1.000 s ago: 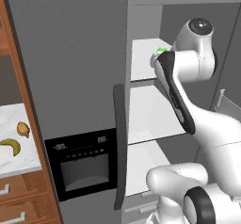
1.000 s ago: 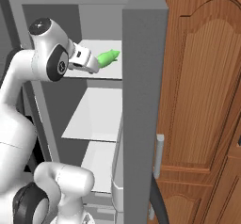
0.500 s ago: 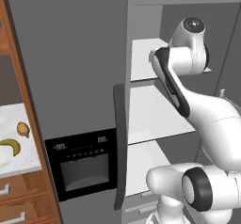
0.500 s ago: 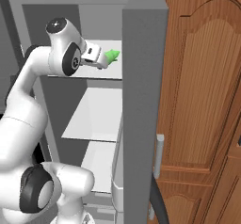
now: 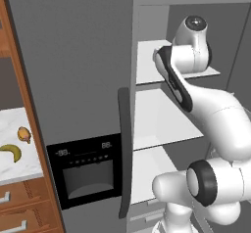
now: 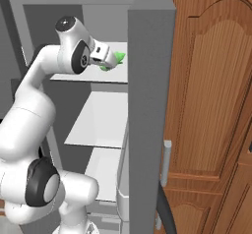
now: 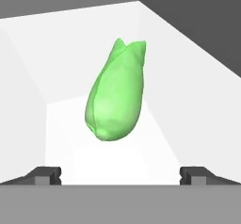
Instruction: Open the fridge, remove the banana, corn, and chicken drumstick, and place them on any counter.
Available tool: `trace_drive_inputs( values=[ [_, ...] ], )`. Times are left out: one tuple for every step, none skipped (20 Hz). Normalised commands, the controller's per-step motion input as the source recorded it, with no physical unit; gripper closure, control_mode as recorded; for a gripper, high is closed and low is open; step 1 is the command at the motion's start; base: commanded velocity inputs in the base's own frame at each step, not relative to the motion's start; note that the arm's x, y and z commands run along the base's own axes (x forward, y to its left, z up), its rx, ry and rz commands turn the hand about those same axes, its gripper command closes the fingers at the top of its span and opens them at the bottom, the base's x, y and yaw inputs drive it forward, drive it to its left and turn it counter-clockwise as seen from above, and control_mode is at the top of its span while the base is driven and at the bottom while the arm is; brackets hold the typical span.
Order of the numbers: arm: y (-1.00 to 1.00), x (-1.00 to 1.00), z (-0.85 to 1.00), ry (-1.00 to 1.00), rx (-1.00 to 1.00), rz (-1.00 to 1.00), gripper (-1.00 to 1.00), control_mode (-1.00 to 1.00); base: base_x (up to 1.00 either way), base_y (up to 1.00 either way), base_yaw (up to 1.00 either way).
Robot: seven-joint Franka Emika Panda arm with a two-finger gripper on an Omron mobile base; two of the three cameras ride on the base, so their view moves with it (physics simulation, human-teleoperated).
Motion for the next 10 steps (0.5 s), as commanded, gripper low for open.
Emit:
trace_drive_inputs(
  values=[
    [-0.12,0.2,-0.03,0.0,0.0,-0.02,-1.0,-1.0,0.0,0.0,0.0],
    [-0.08,0.25,-0.02,0.0,0.0,-0.03,-1.0,-1.0,0.0,0.0,0.0],
    [-0.01,0.28,-0.03,0.0,0.0,-0.03,-1.0,-1.0,0.0,0.0,0.0],
    [0.0,0.3,-0.06,0.0,0.0,-0.03,-1.0,-1.0,0.0,0.0,0.0],
    [0.0,0.33,-0.05,0.0,0.0,-0.03,-1.0,-1.0,0.0,0.0,0.0],
    [0.0,0.3,-0.06,0.0,0.0,-0.03,-1.0,-1.0,0.0,0.0,0.0],
    [0.0,0.28,-0.08,0.0,0.0,-0.03,-1.0,-1.0,0.0,0.0,0.0],
    [0.0,0.29,-0.06,0.0,0.0,-0.03,-1.0,-1.0,0.0,0.0,0.0],
    [0.0,0.31,-0.07,0.0,0.0,-0.03,-1.0,-1.0,0.0,0.0,0.0],
    [0.0,0.35,-0.09,0.0,0.0,-0.02,-1.0,-1.0,0.0,0.0,0.0]
  ],
)
